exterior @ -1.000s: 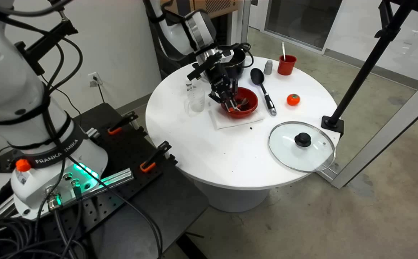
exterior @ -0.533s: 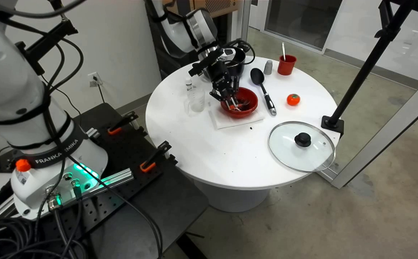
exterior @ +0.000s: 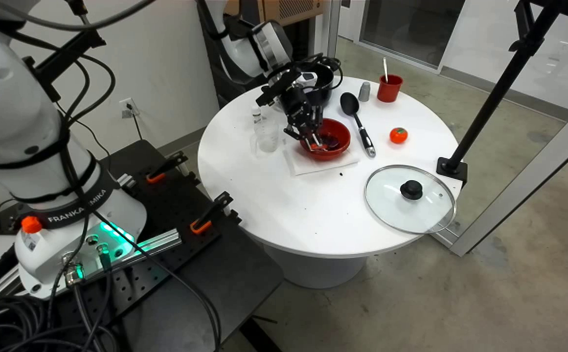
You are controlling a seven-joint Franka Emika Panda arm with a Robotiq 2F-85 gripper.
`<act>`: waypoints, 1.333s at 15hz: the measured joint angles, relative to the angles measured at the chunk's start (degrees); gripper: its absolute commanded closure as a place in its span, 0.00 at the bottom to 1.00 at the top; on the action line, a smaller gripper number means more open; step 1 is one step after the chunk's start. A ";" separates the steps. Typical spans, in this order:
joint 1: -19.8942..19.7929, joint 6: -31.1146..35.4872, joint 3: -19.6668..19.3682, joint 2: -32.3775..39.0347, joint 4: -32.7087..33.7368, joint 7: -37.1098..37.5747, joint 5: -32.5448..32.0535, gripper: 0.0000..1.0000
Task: Use the small spoon on the table to scoop some beans out of the red bowl into the jar
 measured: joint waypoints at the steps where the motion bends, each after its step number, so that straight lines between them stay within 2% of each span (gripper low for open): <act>1: 0.41 -0.61 0.02 0.91 0.80 0.00 0.00 0.95; 6: 1.98 -3.79 0.08 4.22 4.16 0.00 -0.01 0.95; 11: 2.03 -4.45 0.35 4.67 5.08 -1.26 0.07 0.95; 20: -1.78 -4.05 2.92 4.72 6.55 -12.24 8.14 0.95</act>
